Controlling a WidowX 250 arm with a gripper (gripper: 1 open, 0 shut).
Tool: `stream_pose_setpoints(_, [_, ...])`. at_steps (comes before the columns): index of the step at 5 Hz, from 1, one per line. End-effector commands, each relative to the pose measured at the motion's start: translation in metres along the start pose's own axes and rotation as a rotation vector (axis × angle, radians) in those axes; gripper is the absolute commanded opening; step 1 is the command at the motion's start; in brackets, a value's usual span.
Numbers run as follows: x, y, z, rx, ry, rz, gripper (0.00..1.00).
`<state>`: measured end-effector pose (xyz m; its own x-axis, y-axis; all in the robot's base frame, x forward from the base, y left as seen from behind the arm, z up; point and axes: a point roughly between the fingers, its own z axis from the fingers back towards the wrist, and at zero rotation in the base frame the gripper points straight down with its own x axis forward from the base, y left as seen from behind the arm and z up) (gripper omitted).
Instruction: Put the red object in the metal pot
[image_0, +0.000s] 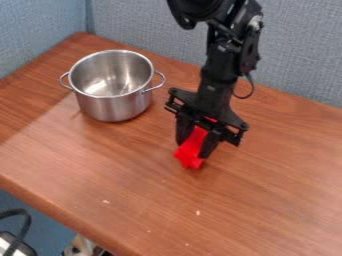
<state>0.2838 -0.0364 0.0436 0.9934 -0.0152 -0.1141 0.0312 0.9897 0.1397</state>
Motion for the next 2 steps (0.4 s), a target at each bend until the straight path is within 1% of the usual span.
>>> stream_pose_setpoints(1, [0.0099,0.0081,0.0278,-0.011,-0.087,0.021,0.0])
stream_pose_setpoints(2, [0.0085,0.0128,0.0373,-0.021,-0.099,0.022,0.0])
